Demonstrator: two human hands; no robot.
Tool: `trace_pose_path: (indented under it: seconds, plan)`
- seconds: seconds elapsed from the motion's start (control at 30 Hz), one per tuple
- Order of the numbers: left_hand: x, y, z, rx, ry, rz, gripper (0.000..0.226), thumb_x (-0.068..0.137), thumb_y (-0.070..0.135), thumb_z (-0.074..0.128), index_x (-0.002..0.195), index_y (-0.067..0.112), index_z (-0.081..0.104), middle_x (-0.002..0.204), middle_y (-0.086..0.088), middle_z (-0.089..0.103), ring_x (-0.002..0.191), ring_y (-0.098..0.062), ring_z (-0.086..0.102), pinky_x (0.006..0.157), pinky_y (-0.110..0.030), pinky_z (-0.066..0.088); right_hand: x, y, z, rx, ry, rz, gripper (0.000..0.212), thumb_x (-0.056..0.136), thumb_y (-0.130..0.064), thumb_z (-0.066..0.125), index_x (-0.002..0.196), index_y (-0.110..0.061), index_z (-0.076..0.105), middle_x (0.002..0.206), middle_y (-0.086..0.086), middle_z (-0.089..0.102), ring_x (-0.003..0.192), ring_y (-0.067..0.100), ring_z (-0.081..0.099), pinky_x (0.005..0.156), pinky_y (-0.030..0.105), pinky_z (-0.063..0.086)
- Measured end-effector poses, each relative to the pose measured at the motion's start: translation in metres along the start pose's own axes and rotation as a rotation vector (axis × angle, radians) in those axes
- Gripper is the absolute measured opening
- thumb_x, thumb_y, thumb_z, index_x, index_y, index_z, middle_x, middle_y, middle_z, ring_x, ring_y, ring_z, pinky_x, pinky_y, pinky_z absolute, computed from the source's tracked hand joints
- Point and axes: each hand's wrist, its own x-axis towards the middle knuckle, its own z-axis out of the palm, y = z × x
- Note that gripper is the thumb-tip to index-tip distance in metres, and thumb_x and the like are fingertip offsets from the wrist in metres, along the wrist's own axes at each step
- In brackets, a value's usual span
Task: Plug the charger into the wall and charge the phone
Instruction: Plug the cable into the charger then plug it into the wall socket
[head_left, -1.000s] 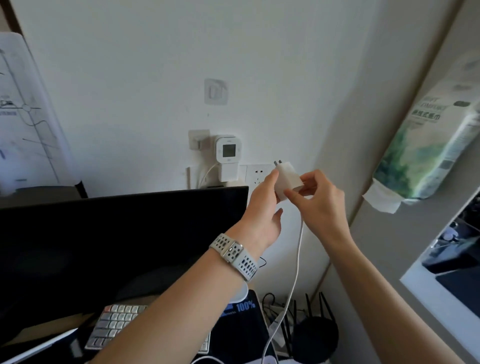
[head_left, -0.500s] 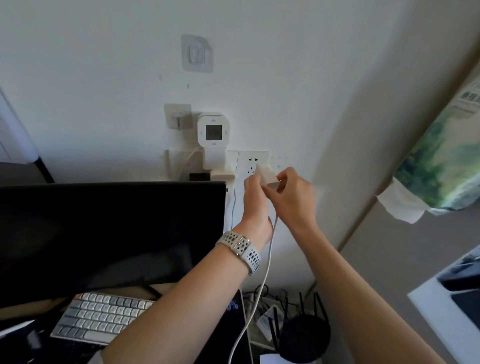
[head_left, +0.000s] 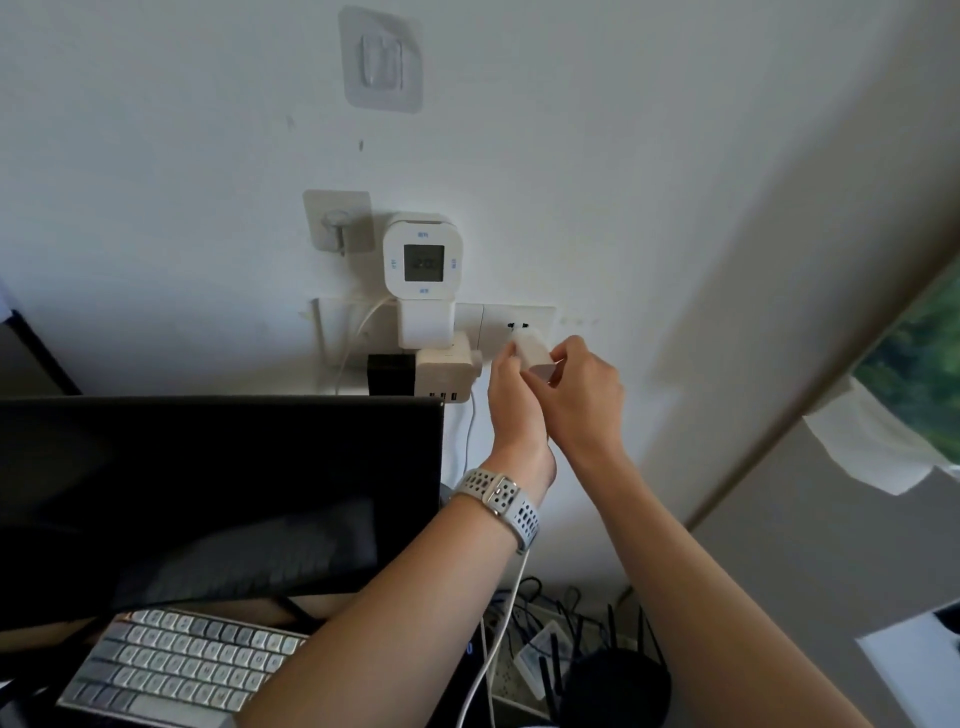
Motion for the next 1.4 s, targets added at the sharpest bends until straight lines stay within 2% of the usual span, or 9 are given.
trace_pose_path:
  seconds: [0.3,0.5,0.7,0.93,1.0,1.07,1.2,1.27,1.4]
  plan:
    - [0.019,-0.007,0.002,0.052,-0.021,0.050,0.022,0.084,0.041,0.055,0.075,0.024,0.064,0.071,0.005,0.064,0.073,-0.015,0.064,0.069,-0.028,0.049,0.009,-0.006,0.001,-0.054,-0.018,-0.051,0.026,0.080,-0.026,0.063,0.087,-0.004,0.051,0.071,0.004,0.055,0.068,0.030,0.052,0.061,0.032,0.029]
    - [0.023,-0.009,0.005,0.143,-0.021,0.072,0.023,0.084,0.031,0.043,0.063,0.023,0.050,0.058,0.008,0.046,0.060,-0.014,0.049,0.059,-0.029,0.039,0.011,-0.014,-0.003,-0.184,-0.037,-0.097,0.017,0.085,-0.019,0.053,0.080,-0.009,0.039,0.072,0.005,0.049,0.063,0.029,0.044,0.059,0.034,0.029]
    - [0.034,-0.005,0.002,0.153,-0.013,0.021,0.037,0.088,0.032,0.047,0.054,0.022,0.054,0.050,0.010,0.054,0.056,-0.012,0.055,0.058,-0.026,0.044,0.017,-0.020,0.000,-0.251,-0.027,-0.125,0.017,0.086,-0.015,0.048,0.077,-0.008,0.035,0.065,0.003,0.040,0.061,0.029,0.039,0.058,0.035,0.026]
    - [0.033,-0.001,0.006,0.214,-0.010,0.039,0.028,0.079,0.040,0.044,0.067,0.021,0.062,0.063,0.006,0.060,0.071,-0.018,0.061,0.068,-0.032,0.048,0.029,-0.017,0.007,-0.266,-0.011,-0.119,0.016,0.083,-0.011,0.048,0.075,-0.008,0.034,0.055,-0.003,0.029,0.046,0.020,0.027,0.044,0.028,0.012]
    - [0.029,0.003,0.007,0.232,-0.005,0.019,0.039,0.077,0.042,0.042,0.088,0.014,0.068,0.071,0.002,0.062,0.083,-0.023,0.063,0.076,-0.039,0.051,0.029,-0.019,0.007,-0.267,-0.018,-0.102,0.016,0.084,-0.011,0.049,0.076,-0.008,0.035,0.056,-0.003,0.030,0.051,0.026,0.035,0.047,0.031,0.016]
    - [0.020,0.008,0.007,0.276,-0.008,0.020,0.038,0.076,0.041,0.040,0.089,0.015,0.064,0.079,-0.001,0.063,0.099,-0.030,0.063,0.090,-0.046,0.050,0.026,-0.023,0.005,-0.252,-0.041,-0.057,0.015,0.085,-0.012,0.048,0.078,-0.009,0.035,0.059,-0.001,0.035,0.061,0.033,0.044,0.053,0.033,0.026]
    - [-0.007,0.012,0.008,0.421,0.036,0.029,0.056,0.067,0.041,0.033,0.108,0.010,0.055,0.124,-0.022,0.057,0.126,-0.037,0.047,0.104,-0.055,0.041,0.010,-0.032,-0.008,-0.267,-0.082,0.005,0.005,0.087,-0.011,0.048,0.088,-0.009,0.043,0.091,0.014,0.063,0.071,0.034,0.050,0.058,0.037,0.035]
    - [-0.019,0.016,0.009,0.473,0.050,0.120,0.053,0.068,0.040,0.032,0.110,0.016,0.054,0.126,-0.018,0.055,0.124,-0.034,0.046,0.097,-0.051,0.046,0.000,-0.038,-0.019,-0.227,-0.039,0.002,0.014,0.089,-0.013,0.048,0.101,-0.007,0.049,0.103,0.014,0.062,0.078,0.035,0.056,0.060,0.037,0.038]
    - [-0.049,0.030,0.007,0.440,-0.128,0.169,0.049,0.072,0.039,0.039,0.115,0.021,0.054,0.126,-0.016,0.059,0.122,-0.028,0.052,0.095,-0.047,0.049,-0.022,-0.052,-0.050,-0.166,0.031,-0.075,0.031,0.090,-0.014,0.056,0.119,-0.011,0.048,0.119,0.010,0.059,0.094,0.032,0.062,0.070,0.041,0.049]
